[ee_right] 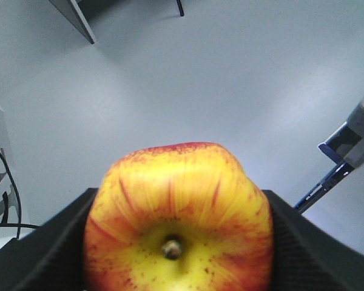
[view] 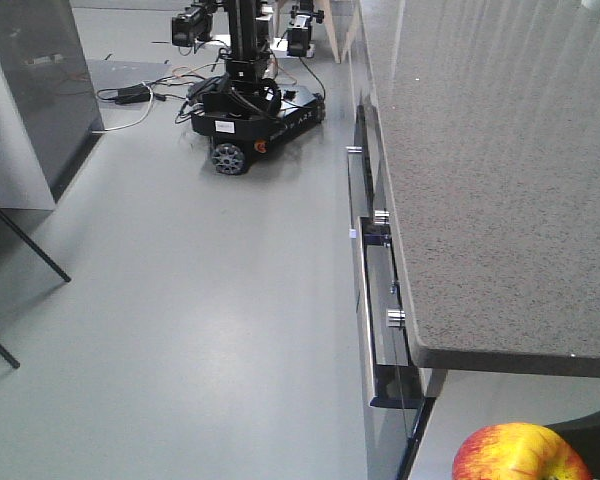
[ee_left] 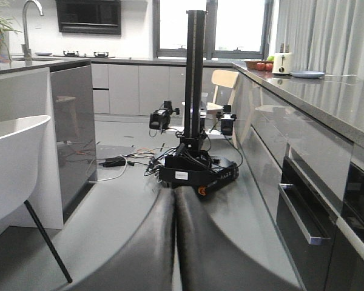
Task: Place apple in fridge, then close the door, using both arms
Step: 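Drive the base away from the counter holding the apple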
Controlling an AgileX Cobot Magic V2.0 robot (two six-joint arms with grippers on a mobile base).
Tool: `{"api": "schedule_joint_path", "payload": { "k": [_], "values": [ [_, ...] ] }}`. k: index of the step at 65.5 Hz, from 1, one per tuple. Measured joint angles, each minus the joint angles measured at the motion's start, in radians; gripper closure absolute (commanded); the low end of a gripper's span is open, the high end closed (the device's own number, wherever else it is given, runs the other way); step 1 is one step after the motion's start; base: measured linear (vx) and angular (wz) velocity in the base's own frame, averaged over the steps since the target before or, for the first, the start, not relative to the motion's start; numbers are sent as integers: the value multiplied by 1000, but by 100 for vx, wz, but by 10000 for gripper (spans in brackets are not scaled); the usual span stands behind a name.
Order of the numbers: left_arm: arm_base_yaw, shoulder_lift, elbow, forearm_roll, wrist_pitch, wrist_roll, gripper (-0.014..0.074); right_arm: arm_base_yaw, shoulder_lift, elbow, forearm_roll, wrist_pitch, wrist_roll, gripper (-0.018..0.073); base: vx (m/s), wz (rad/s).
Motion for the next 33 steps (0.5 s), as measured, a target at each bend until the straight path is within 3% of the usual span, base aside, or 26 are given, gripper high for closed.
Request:
{"api": "schedule_joint_path", "payload": {
  "k": [33],
  "values": [
    [0,0,0,0,0,0,602,0,0,0,0,0,0,492,-1,21]
  ]
}}
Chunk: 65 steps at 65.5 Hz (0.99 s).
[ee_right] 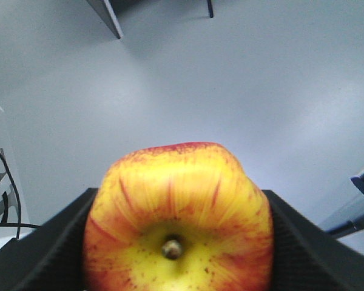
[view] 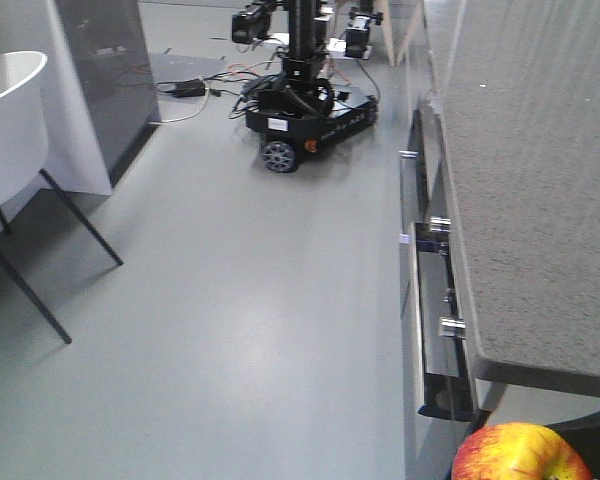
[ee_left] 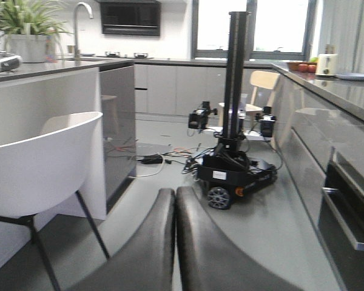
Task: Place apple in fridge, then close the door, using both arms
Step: 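Drive the base away from the counter holding the apple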
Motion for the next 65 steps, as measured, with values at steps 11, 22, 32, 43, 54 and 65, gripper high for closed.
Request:
{"api": "schedule_joint_path", "payload": {
  "k": [11,22,32,43,54,65],
  "values": [
    [0,0,0,0,0,0,602,0,0,0,0,0,0,492,-4,35],
    [0,0,0,0,0,0,602,0,0,0,0,0,0,492,-6,40],
    [0,0,0,0,0,0,602,0,0,0,0,0,0,492,-7,38],
    [0,0,0,0,0,0,602,0,0,0,0,0,0,492,-6,32],
    [0,0,0,0,0,0,602,0,0,0,0,0,0,492,-6,32],
    [0,0,0,0,0,0,602,0,0,0,0,0,0,492,-5,32]
  ]
}}
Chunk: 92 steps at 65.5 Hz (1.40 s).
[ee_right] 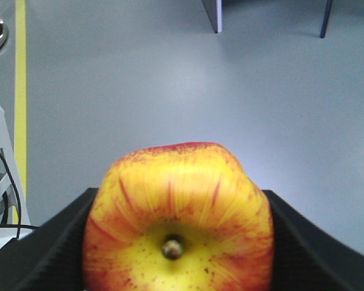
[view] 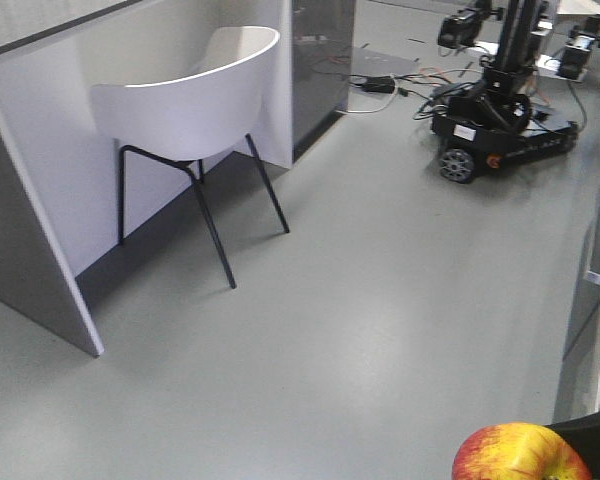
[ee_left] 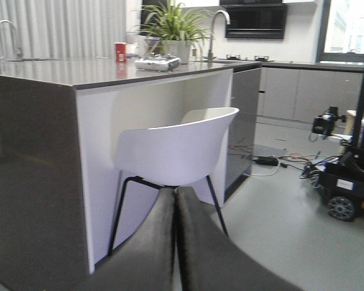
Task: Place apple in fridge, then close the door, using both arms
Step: 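Drive the base away from the counter holding the apple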
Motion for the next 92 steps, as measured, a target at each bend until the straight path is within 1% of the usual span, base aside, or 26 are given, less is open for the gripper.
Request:
{"api": "schedule_joint_path", "payload": {
  "k": [92],
  "values": [
    [0,0,0,0,0,0,602,0,0,0,0,3,0,492,0,33]
  ]
}}
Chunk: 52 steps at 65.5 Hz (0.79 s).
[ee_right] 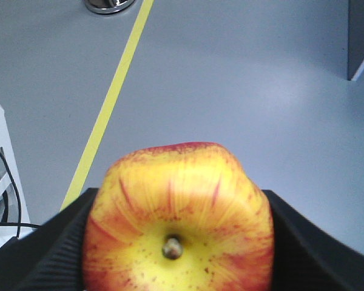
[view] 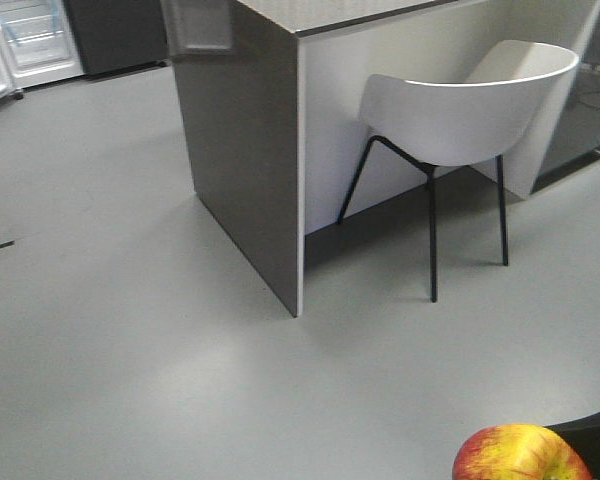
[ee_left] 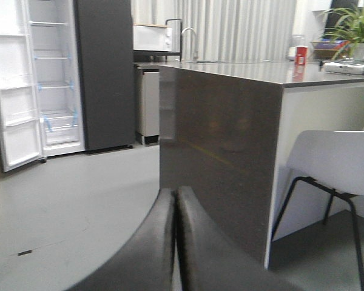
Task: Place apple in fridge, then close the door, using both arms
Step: 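Drive the base away from the counter holding the apple, then drive the base toward the open white refrigerator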
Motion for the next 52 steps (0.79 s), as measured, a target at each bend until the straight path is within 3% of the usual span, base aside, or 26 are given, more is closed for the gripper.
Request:
{"api": "schedule_joint_path", "payload": {
  "k": [52],
  "values": [
    [0,0,0,0,0,0,602,0,0,0,0,1,0,492,6,26]
  ]
}}
